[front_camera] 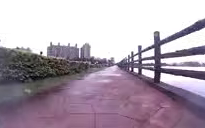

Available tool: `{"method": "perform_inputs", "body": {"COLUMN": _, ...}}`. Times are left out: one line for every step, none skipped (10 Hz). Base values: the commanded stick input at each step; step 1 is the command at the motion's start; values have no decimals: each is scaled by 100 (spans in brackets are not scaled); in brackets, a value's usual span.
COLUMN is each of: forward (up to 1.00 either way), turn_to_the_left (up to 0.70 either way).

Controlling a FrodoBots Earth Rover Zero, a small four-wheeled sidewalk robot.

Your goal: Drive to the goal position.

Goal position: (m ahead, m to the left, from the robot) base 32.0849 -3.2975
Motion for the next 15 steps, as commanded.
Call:
{"method": "perform_inputs", "body": {"forward": 100, "turn_to_the_left": -1}}
{"method": "perform_inputs", "body": {"forward": 100, "turn_to_the_left": -1}}
{"method": "perform_inputs", "body": {"forward": 100, "turn_to_the_left": -1}}
{"method": "perform_inputs", "body": {"forward": 100, "turn_to_the_left": -1}}
{"method": "perform_inputs", "body": {"forward": 100, "turn_to_the_left": -1}}
{"method": "perform_inputs", "body": {"forward": 100, "turn_to_the_left": -1}}
{"method": "perform_inputs", "body": {"forward": 100, "turn_to_the_left": -1}}
{"method": "perform_inputs", "body": {"forward": 100, "turn_to_the_left": -1}}
{"method": "perform_inputs", "body": {"forward": 100, "turn_to_the_left": -20}}
{"method": "perform_inputs", "body": {"forward": 100, "turn_to_the_left": -39}}
{"method": "perform_inputs", "body": {"forward": 100, "turn_to_the_left": -38}}
{"method": "perform_inputs", "body": {"forward": 100, "turn_to_the_left": -31}}
{"method": "perform_inputs", "body": {"forward": 100, "turn_to_the_left": -1}}
{"method": "perform_inputs", "body": {"forward": 100, "turn_to_the_left": -1}}
{"method": "perform_inputs", "body": {"forward": 100, "turn_to_the_left": -1}}
